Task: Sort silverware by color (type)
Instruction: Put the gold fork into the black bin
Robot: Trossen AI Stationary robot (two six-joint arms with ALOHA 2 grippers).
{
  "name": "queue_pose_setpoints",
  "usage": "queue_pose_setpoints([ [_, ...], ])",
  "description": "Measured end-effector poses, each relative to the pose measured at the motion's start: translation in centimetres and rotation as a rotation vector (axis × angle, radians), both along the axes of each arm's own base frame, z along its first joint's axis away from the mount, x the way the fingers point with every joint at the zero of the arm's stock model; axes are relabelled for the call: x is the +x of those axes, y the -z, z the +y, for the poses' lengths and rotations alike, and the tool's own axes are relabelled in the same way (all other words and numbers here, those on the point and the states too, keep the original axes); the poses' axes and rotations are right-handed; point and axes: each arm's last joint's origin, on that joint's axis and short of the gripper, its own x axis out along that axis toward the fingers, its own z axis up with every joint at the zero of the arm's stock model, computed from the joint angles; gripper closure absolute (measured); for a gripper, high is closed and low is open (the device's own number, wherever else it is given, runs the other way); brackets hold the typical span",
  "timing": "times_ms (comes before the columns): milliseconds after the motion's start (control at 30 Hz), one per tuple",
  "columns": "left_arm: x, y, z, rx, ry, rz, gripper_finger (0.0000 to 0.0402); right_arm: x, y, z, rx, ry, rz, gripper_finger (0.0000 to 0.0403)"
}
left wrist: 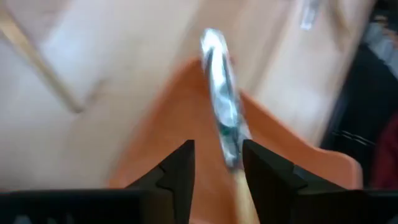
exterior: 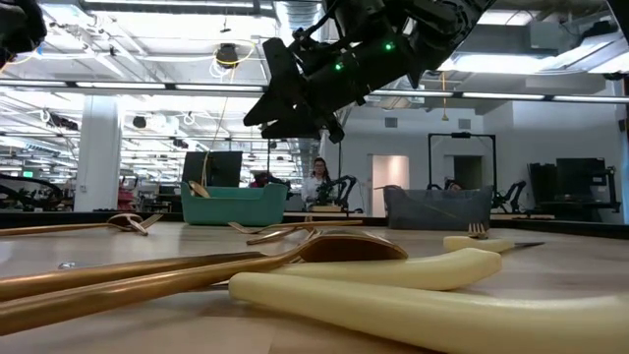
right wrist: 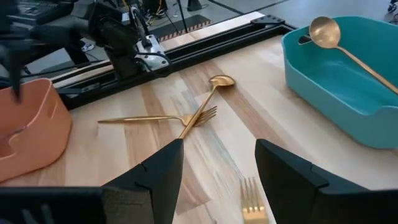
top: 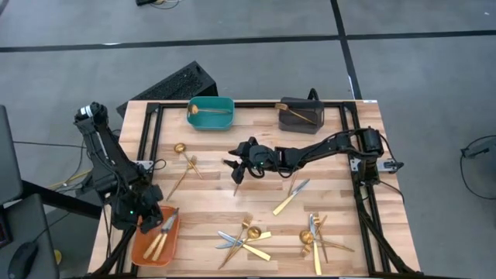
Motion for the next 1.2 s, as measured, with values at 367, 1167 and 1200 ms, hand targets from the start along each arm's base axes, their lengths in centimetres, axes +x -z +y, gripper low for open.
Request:
queue_pose_setpoints([
  [367,0.7,-1.0,1.1,0.191,-0.148,-0.248,0.0273,-0.9,0.2,1.0,-0.035,-0.043,0.138,0.0178],
  [1167,9.5,2.5,9.1,0.656,0.014,-0.604,0.0338,-13.7,0.5,-1.1,0.101,0.249,1.178,0.0262],
  [1200,9.9,2.2,9.6,0.635,0.029,-0.655,0.0339,-14.6,0.7,-1.3,0.13,0.269,1.193,0.0267],
])
